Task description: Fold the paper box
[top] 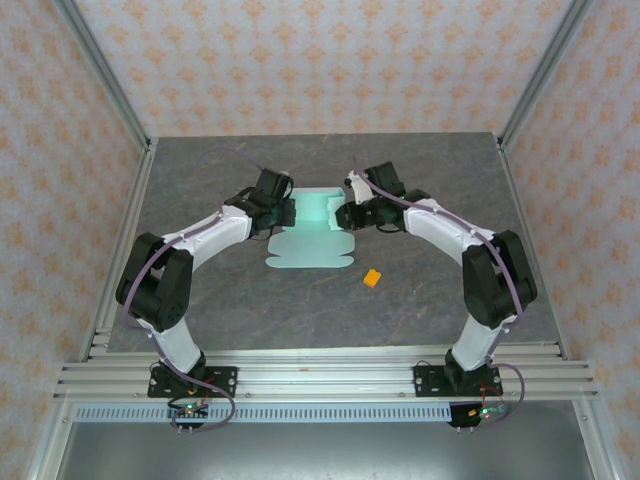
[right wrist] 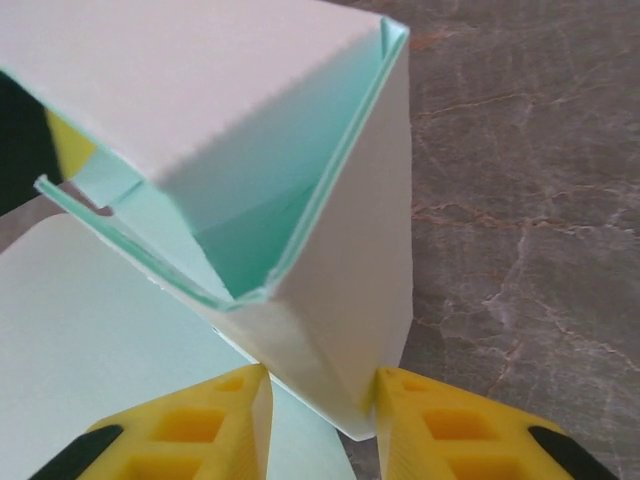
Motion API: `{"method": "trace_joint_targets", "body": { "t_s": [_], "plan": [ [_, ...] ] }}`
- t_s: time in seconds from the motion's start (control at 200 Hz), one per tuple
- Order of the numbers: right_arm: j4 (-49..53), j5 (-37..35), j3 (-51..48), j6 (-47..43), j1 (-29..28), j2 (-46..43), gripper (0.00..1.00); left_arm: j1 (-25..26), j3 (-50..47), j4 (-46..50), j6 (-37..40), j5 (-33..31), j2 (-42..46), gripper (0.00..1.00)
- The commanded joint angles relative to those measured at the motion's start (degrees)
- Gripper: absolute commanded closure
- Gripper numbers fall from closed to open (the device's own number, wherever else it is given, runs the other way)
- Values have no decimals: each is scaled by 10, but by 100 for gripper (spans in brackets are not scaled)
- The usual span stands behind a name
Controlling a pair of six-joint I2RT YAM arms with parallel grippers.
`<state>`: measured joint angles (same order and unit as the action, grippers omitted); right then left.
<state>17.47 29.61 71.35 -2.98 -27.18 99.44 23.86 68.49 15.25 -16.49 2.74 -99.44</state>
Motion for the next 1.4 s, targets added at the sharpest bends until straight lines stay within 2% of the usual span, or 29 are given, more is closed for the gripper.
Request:
{"method": "trace_joint_targets", "body": {
  "t_s": [0.0,0.135,0.32,0.44,0.626,0.706,0.876,1.056,1.396],
  "plan": [
    [-45,-137,20,43,-27,-16,71,4,14,3,2,25,9,93],
    [-68,-202,12,38,-57,-18,73,5,13,3,3,26,9,93],
    [-120,-161,-8,-13,-53,-14,63,5,9,4,3,25,13,93],
    [-129,-115,-3,-38,-38,-6,61,5,9,4,4,26,16,93],
    [-115,-118,9,-45,-37,4,71,6,9,4,5,24,16,93],
    [-96,-165,14,-32,-42,10,74,5,10,4,4,25,16,93],
    [-17,-347,63,46,-75,45,77,5,9,5,3,25,19,93],
    [41,-487,96,115,-99,77,77,5,9,5,2,26,23,93],
    [93,-606,128,170,-109,110,79,5,3,0,1,18,26,93]
  ]
}}
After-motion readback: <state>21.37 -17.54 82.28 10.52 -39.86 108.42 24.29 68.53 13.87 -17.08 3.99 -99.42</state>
